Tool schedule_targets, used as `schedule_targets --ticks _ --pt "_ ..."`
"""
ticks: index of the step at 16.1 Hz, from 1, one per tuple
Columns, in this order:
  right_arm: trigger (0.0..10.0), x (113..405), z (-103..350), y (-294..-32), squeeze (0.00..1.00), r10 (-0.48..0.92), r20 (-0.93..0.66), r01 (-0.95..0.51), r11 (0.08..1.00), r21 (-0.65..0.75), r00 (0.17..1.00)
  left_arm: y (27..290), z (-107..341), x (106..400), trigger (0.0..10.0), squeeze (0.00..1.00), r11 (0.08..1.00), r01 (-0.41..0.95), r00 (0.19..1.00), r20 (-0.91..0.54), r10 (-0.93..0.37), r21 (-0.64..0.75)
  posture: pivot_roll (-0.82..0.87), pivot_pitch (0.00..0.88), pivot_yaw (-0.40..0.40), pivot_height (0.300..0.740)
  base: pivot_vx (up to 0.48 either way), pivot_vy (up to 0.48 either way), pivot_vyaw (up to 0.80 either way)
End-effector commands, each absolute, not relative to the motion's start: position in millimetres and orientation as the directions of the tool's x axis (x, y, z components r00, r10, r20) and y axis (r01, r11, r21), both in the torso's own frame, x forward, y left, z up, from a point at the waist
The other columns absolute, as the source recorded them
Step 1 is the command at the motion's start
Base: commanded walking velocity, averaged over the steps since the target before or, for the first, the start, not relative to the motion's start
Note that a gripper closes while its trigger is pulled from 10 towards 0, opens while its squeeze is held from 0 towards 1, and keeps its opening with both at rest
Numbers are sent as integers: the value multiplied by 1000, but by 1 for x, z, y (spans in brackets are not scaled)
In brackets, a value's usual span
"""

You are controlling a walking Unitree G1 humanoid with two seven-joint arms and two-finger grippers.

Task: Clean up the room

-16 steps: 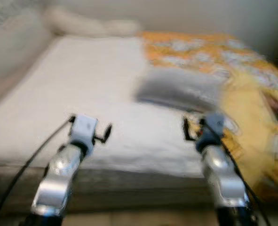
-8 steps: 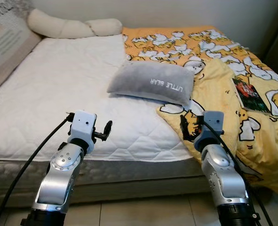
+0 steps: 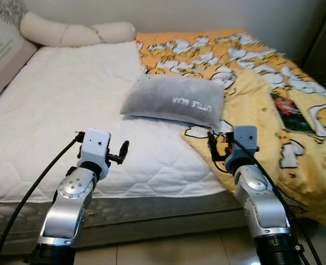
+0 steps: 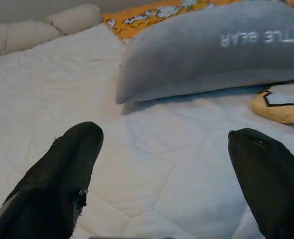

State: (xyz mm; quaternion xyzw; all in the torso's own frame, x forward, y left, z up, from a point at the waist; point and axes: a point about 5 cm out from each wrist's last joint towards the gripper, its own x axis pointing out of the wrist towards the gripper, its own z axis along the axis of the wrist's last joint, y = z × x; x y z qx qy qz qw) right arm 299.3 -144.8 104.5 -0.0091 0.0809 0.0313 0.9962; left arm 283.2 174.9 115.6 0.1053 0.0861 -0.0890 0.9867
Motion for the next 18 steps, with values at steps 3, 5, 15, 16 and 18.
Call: schedule_targets --ticks 3,5,15,16,18 --pt "10000 303 111 -142 0 77 -145 -79 997 -9 986 177 120 287 10000 0 966 177 974 -173 -145 187 58 0 19 740 324 0 0" --pt "10000 303 111 -141 0 84 -141 -87 996 -9 986 177 119 287 10000 0 967 174 975 -173 -142 184 58 0 19 740 326 0 0" --pt "10000 303 109 -140 0 103 -171 -107 994 -16 980 178 120 290 10000 0 973 157 977 -172 -127 172 63 0 10 740 348 0 -57" --pt "10000 303 109 -139 0 113 -172 -120 992 -29 979 178 120 290 10000 0 973 156 977 -171 -127 171 64 0 10 740 375 0 0" --pt "10000 303 108 -136 0 141 -179 -155 986 -65 974 178 120 290 10000 0 973 156 977 -170 -127 170 64 0 10 740 373 0 0"
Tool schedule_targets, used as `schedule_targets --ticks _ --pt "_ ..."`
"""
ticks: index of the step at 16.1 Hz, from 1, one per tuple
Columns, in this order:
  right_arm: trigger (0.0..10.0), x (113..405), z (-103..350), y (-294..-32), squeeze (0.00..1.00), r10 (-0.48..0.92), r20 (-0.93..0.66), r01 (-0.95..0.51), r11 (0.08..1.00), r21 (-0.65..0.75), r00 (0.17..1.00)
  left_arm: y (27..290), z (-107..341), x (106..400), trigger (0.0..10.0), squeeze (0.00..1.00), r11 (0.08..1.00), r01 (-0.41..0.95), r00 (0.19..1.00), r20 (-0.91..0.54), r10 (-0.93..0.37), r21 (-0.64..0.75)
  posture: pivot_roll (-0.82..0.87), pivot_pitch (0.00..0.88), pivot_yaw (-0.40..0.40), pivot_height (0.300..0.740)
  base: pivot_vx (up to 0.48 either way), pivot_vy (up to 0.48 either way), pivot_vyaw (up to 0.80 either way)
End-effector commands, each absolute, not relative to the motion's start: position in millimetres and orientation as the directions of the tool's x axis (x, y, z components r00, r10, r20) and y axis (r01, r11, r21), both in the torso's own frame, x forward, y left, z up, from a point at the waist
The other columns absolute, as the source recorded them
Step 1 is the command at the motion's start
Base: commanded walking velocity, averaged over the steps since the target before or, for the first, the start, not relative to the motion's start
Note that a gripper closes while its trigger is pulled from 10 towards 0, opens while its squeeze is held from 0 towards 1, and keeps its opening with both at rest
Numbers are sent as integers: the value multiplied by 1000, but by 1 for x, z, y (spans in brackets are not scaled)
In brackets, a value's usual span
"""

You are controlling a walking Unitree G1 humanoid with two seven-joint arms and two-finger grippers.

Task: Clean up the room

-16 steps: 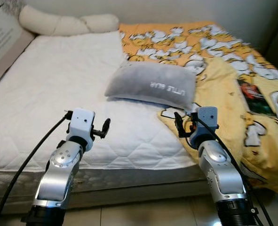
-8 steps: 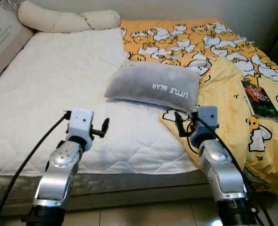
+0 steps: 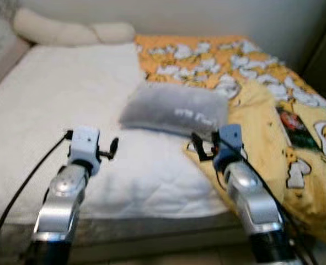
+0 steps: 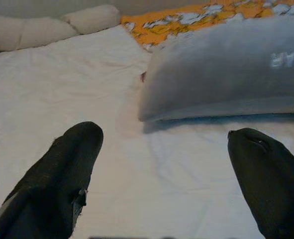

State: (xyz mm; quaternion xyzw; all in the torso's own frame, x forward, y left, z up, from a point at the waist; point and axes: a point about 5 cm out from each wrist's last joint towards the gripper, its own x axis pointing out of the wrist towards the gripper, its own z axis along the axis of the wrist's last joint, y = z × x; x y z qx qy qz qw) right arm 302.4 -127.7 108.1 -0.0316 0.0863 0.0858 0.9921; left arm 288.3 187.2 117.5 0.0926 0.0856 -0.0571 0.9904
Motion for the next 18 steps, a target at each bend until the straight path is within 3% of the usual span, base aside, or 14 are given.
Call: schedule_targets --ticks 1,16,18 --pt "10000 302 108 -135 0 147 -179 -162 984 -70 973 178 120 291 10000 0 973 156 977 -169 -127 171 65 0 9 740 375 0 800" --pt "10000 300 104 -139 0 121 -194 -135 989 -60 973 177 120 291 10000 0 972 157 977 -171 -127 175 66 0 9 740 370 0 119" --pt "10000 299 102 -138 0 142 -204 -154 987 -44 969 176 119 290 10000 0 970 165 976 -174 -133 180 66 0 9 740 0 0 0"
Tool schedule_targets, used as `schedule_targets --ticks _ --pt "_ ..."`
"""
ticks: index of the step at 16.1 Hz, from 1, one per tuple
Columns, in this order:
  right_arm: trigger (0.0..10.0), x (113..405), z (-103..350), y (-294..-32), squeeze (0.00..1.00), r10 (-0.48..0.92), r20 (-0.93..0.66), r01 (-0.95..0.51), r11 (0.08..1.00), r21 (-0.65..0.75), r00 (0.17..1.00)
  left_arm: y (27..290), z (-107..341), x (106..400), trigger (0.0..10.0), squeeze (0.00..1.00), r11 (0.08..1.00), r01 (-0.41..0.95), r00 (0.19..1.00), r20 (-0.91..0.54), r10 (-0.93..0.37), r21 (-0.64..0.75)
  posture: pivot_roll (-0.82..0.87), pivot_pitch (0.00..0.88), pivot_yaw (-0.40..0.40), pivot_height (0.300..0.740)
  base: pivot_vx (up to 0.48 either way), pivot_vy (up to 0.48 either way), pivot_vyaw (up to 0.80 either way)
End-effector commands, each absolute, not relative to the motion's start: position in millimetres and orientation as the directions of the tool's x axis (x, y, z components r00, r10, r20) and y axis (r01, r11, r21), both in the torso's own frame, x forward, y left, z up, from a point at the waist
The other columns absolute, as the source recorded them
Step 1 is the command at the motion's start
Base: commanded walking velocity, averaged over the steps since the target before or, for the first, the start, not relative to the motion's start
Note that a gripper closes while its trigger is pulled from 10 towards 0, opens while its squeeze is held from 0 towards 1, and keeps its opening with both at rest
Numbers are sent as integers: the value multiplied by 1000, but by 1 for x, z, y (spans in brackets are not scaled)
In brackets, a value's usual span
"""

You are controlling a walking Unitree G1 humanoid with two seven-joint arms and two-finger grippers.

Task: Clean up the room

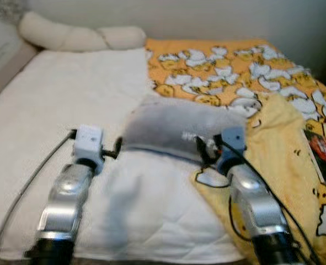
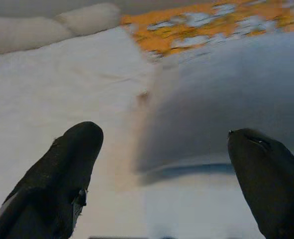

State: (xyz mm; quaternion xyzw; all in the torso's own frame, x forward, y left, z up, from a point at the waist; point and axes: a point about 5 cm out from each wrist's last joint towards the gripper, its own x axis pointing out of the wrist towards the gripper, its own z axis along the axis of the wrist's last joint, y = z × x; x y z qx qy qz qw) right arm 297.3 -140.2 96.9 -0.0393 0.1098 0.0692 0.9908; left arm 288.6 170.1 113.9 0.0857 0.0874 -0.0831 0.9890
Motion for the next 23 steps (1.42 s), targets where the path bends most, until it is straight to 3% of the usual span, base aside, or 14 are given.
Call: schedule_targets --ticks 1,4,5,6,10,11,16,17,19,21,23 --pt "10000 298 102 -136 0 151 -205 -160 987 -25 967 176 119 290 10000 0 969 167 975 -175 -135 183 66 0 9 740 0 0 0" --pt "10000 298 103 -136 0 161 -202 -163 987 8 966 176 120 290 10000 0 964 172 975 -172 -138 201 72 0 7 740 0 0 0" --pt "10000 298 107 -140 635 165 -183 -164 986 23 969 175 122 290 10000 0 951 197 972 -172 -159 236 64 0 16 740 0 0 0" --pt "10000 298 111 -144 1000 164 -157 -159 986 45 974 173 122 287 10000 0 938 229 966 -179 -186 259 58 0 20 740 0 0 0" --pt "10000 299 111 -168 1000 61 -165 -80 991 -111 984 174 110 272 10000 0 890 349 926 -252 -280 293 38 0 34 740 0 0 0" --pt "10000 305 104 -190 1000 -60 -208 21 983 -185 976 177 108 274 10000 0 869 386 910 -280 -305 308 29 0 44 740 0 0 0" --pt "10000 323 93 -243 1000 -230 -328 158 960 -232 916 178 104 272 10000 0 777 520 841 -370 -394 354 21 0 62 740 0 0 0" --pt "10000 325 81 -247 1000 -202 -393 134 972 -194 897 180 99 269 10000 0 760 542 827 -392 -404 360 22 0 62 740 0 0 0" --pt "10000 324 64 -223 1000 68 -476 -102 994 -45 877 180 93 264 10000 0 745 568 806 -420 -417 350 24 0 61 740 0 0 0" --pt "10000 317 52 -196 1000 299 -530 -312 948 68 793 180 92 262 10000 0 737 578 798 -430 -421 351 28 0 57 740 0 0 0" --pt "10000 314 58 -175 1000 458 -485 -439 884 160 745 181 92 262 10000 0 739 575 800 -430 -418 351 28 0 53 740 0 0 0"
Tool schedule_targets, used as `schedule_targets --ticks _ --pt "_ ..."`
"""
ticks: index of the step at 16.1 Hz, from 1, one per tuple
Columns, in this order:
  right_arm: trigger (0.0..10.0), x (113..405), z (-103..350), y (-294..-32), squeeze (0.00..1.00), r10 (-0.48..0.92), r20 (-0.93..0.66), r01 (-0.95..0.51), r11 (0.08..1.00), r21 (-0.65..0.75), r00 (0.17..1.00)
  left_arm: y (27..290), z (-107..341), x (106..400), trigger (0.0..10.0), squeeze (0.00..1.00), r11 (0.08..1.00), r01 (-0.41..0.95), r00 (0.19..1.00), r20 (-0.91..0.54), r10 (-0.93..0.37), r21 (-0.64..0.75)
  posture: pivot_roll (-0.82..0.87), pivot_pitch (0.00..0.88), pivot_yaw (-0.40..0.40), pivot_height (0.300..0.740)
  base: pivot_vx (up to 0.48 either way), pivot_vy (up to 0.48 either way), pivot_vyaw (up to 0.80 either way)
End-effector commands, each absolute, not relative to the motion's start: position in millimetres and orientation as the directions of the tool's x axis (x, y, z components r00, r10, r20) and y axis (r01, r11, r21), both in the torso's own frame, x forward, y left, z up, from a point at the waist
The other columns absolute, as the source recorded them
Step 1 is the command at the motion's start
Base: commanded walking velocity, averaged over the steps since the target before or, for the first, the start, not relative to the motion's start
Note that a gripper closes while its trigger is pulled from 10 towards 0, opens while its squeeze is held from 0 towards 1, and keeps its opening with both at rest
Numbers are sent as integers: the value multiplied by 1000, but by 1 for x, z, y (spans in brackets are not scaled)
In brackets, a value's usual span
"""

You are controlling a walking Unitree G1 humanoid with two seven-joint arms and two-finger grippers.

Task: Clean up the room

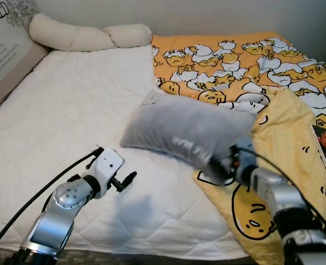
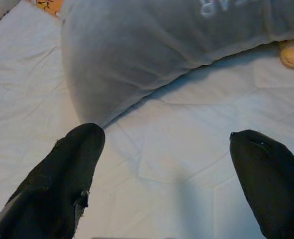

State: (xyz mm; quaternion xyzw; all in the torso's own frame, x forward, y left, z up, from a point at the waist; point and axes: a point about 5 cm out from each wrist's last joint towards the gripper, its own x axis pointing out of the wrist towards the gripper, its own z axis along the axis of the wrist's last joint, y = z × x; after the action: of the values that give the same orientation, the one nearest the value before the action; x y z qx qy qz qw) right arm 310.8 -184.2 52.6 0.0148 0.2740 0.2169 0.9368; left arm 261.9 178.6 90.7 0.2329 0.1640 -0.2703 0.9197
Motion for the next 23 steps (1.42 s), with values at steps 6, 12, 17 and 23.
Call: schedule_targets --ticks 6,12,17,23 --pt "10000 265 132 -116 1000 908 -253 -856 404 323 333 189 96 267 10000 0 780 520 835 -400 -378 348 28 0 46 740 0 0 0" --pt "10000 233 182 -127 1000 944 -231 -945 279 171 237 200 104 280 10000 0 797 476 862 -375 -340 372 3 0 64 740 0 0 0" --pt "10000 321 159 -178 1000 505 -243 -516 856 21 828 178 98 311 10000 0 799 475 860 -387 -334 368 -2 0 81 740 0 0 0" --pt "10000 340 95 -218 1000 83 -440 -256 901 -350 894 135 52 328 10000 0 660 621 743 -587 -322 424 -38 0 78 740 0 0 0"
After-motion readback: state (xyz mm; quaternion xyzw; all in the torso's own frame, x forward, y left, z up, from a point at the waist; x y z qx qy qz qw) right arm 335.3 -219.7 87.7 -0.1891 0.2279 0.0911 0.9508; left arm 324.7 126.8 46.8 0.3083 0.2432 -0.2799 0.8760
